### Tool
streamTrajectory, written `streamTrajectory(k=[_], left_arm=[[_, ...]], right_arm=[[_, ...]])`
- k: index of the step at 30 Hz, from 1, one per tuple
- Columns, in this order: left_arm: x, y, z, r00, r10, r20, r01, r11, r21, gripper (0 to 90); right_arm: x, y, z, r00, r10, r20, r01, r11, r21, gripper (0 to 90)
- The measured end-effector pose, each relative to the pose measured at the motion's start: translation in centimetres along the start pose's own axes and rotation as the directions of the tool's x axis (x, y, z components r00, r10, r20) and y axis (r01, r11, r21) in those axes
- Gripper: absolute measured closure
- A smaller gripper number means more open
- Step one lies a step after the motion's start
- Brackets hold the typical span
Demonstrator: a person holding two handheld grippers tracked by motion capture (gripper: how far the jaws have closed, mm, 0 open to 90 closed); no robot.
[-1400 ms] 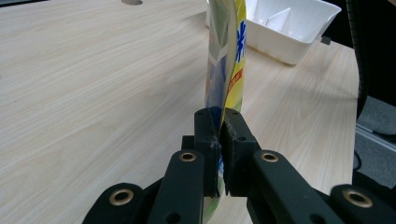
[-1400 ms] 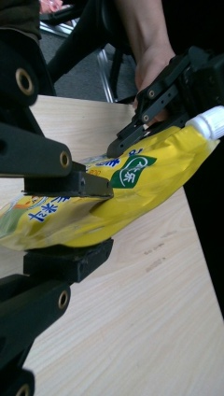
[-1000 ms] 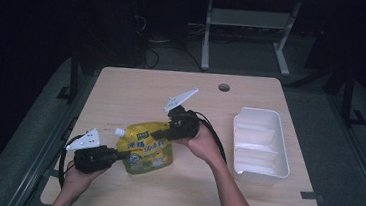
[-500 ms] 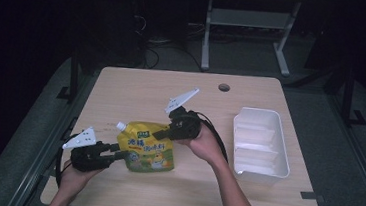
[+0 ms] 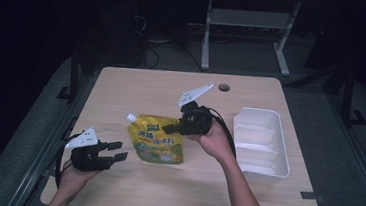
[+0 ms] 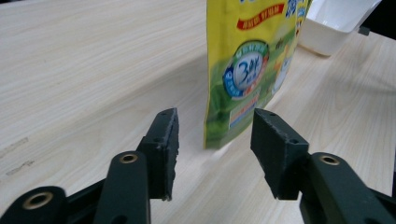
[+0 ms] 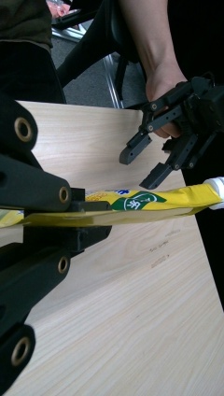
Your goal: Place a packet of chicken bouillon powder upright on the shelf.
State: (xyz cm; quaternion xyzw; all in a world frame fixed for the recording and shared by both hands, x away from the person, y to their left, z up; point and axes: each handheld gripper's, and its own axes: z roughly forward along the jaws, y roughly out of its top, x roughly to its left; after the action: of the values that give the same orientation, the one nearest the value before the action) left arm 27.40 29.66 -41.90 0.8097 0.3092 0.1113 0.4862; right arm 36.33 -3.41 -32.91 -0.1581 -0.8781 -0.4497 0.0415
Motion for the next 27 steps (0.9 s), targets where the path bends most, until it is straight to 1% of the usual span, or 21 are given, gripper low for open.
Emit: streamTrajectory(k=[3, 5, 7, 11, 15, 22, 25, 27], left_arm=[[0.0, 0.0, 0.1, 1.0000, -0.002, -0.008, 0.002, 1.0000, 0.008, 45.5], [0.0, -0.1, 0.2, 0.9998, -0.009, -0.017, 0.009, 0.9999, 0.007, 41.2], [0.1, -0.1, 0.2, 0.9997, -0.009, -0.022, 0.009, 0.9999, 0.010, 41.0], [0.1, -0.2, 0.3, 0.9994, -0.006, -0.034, 0.007, 0.9998, 0.020, 38.2], [0.1, -0.2, 0.3, 0.9993, 0.001, -0.038, 0.000, 0.9997, 0.025, 35.5], [0.1, -0.3, 0.5, 0.9989, 0.008, -0.046, -0.006, 0.9991, 0.042, 30.7], [0.1, -0.4, 0.5, 0.9986, 0.012, -0.052, -0.010, 0.9988, 0.048, 30.0], [0.2, -0.5, 0.5, 0.9985, 0.011, -0.053, -0.008, 0.9988, 0.049, 29.8]], right_arm=[[-0.1, 0.0, -0.5, 0.9999, 0.001, 0.017, -0.001, 1.000, 0.008, 89.7], [-0.2, 0.1, -1.3, 0.9995, 0.003, 0.030, -0.003, 1.000, 0.009, 89.7], [-0.2, 0.1, -1.5, 0.9994, 0.006, 0.033, -0.006, 1.000, 0.007, 89.7], [-0.4, 0.0, -2.6, 0.9987, 0.024, 0.044, -0.023, 1.000, -0.010, 89.7], [-0.6, 0.0, -3.3, 0.9977, 0.028, 0.062, -0.027, 1.000, -0.004, 89.6], [-1.0, 0.1, -4.7, 0.9958, 0.037, 0.083, -0.036, 0.999, -0.013, 89.6], [-1.2, 0.2, -5.5, 0.9940, 0.043, 0.101, -0.042, 0.999, -0.011, 89.6], [-1.2, 0.2, -5.7, 0.9936, 0.042, 0.105, -0.041, 0.999, -0.010, 89.6]])
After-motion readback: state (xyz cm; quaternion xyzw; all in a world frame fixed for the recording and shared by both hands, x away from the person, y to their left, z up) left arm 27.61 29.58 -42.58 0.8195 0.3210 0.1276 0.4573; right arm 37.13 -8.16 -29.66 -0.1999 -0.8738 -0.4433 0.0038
